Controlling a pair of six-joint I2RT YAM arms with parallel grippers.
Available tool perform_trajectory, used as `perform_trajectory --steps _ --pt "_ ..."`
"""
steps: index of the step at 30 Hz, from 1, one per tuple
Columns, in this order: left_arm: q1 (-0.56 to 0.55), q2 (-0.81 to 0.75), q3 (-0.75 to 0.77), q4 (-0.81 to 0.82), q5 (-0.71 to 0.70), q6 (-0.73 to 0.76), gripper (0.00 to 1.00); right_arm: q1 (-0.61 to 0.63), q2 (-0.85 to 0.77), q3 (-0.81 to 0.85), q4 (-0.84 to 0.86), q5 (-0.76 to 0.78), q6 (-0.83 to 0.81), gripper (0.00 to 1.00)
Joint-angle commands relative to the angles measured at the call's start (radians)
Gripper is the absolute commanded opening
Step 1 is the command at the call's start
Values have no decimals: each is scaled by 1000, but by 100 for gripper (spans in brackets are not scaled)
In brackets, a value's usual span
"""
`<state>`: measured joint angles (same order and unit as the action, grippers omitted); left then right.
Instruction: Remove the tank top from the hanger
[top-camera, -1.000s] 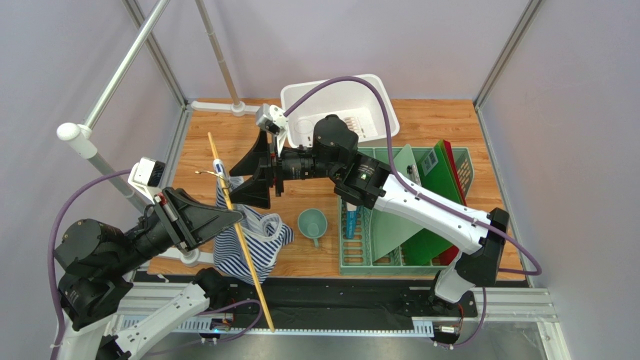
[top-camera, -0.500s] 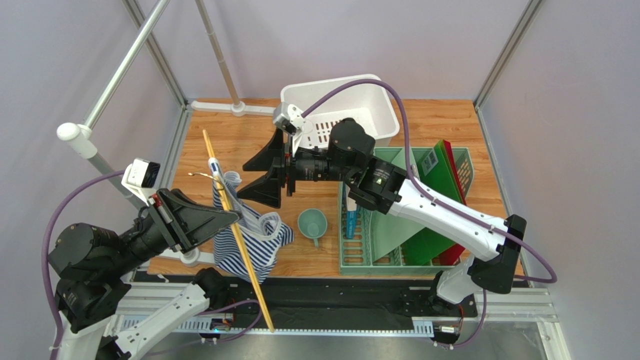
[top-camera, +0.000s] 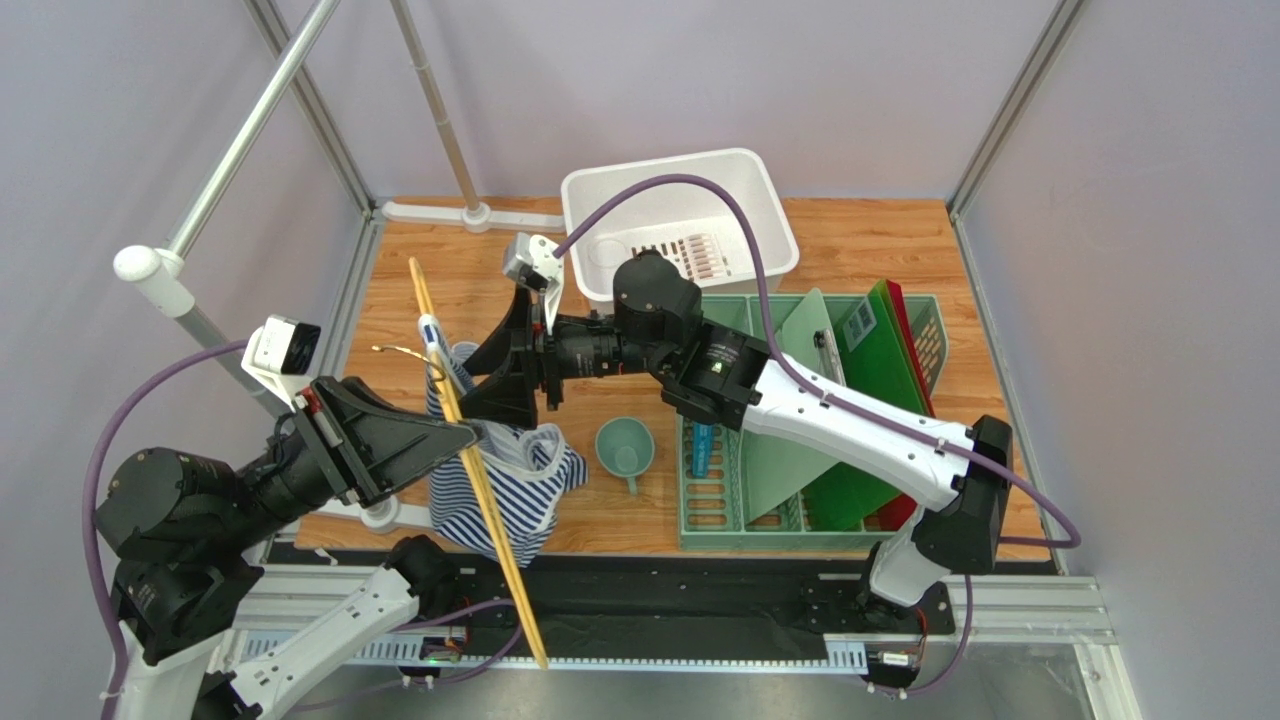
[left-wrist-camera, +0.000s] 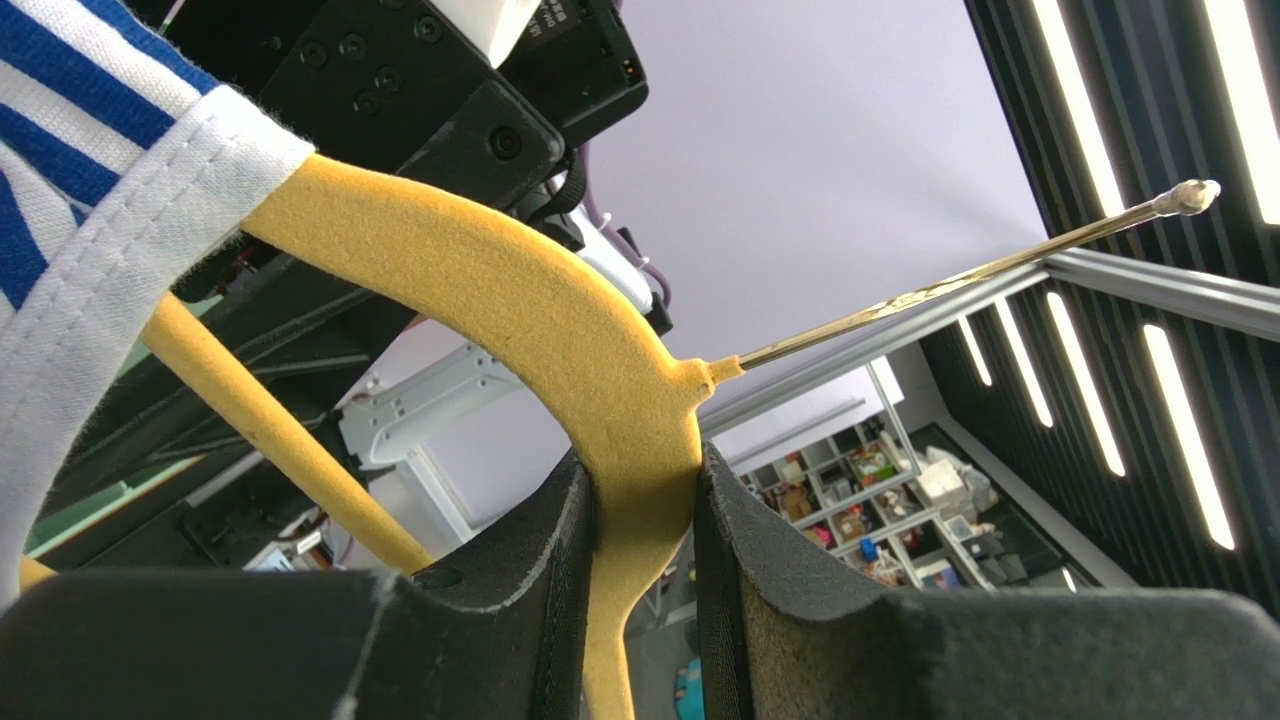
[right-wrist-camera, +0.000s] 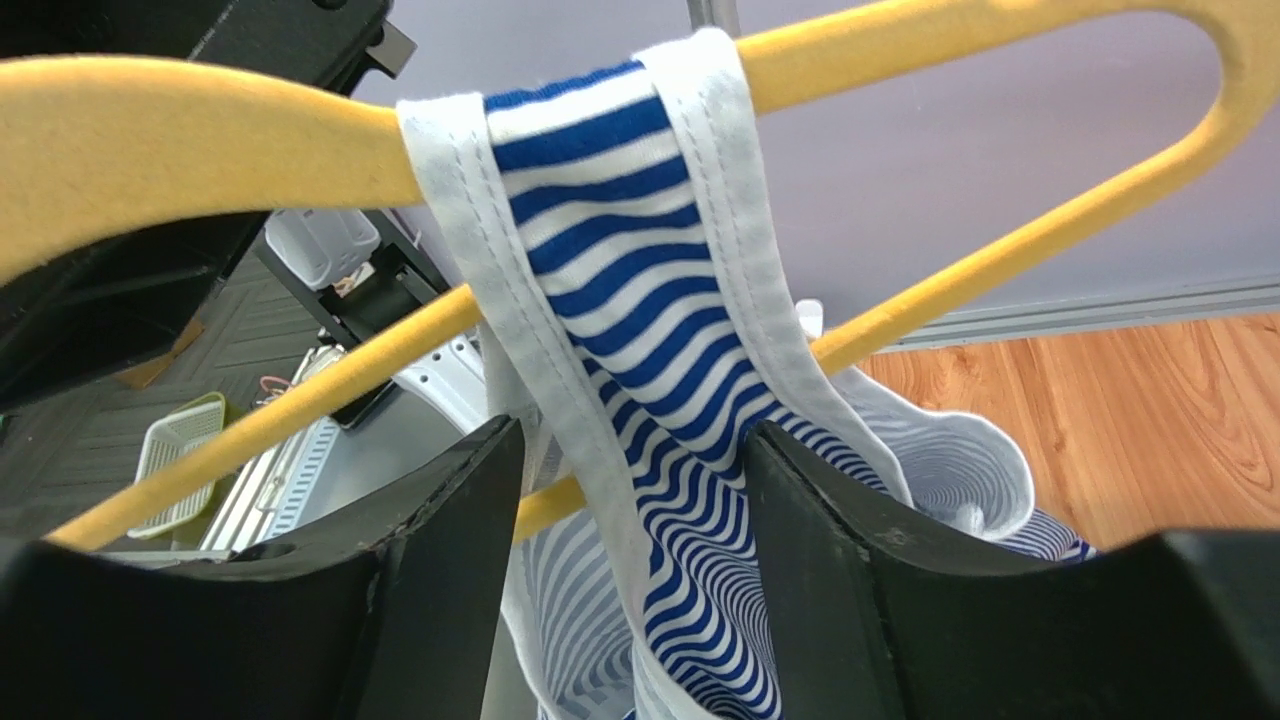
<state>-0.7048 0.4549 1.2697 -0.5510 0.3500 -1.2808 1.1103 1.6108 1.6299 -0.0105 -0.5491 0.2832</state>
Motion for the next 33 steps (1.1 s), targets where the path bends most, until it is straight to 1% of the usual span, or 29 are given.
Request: perform_trajectory --steps 1,2,4,5,8,10,11,13,14,15,20,25,28,29,33 --pt "-1 -7 -3 83 29 -12 0 8 12 73 18 44 -15 57" --pt "-1 -10 -7 83 29 -12 0 8 17 77 18 47 -15 51" --pt "-1 -15 -9 83 30 -14 0 6 17 85 17 52 -18 46" --pt "-1 -15 -12 83 32 -14 0 6 15 85 18 63 -18 39" --pt "-1 -25 -16 80 40 -15 0 8 17 88 15 84 -22 26" --pt "-1 -36 -21 76 50 -17 0 6 18 96 15 103 -27 22" --pt "-1 -41 -29 72 56 -17 0 6 21 102 9 124 -29 15" --pt "-1 -59 -47 72 75 -15 0 8 35 137 -29 135 -29 10" --pt "-1 -65 -53 69 83 -9 0 6 43 149 -35 152 -29 3" --pt "-1 -73 -58 63 90 -6 0 6 58 165 -39 170 -26 0" --pt "-1 -110 -76 7 138 18 0 6 121 281 -46 280 -10 0" --pt "-1 -162 -78 -49 152 40 0 -3 198 395 -69 397 -22 0" --pt "-1 -186 -92 -55 188 41 0 -20 271 491 -100 425 -13 0" --pt "-1 -189 -93 -58 198 41 0 -27 314 546 -109 442 -10 0" --pt "-1 -219 -98 -64 227 41 0 -49 400 651 -137 485 5 0"
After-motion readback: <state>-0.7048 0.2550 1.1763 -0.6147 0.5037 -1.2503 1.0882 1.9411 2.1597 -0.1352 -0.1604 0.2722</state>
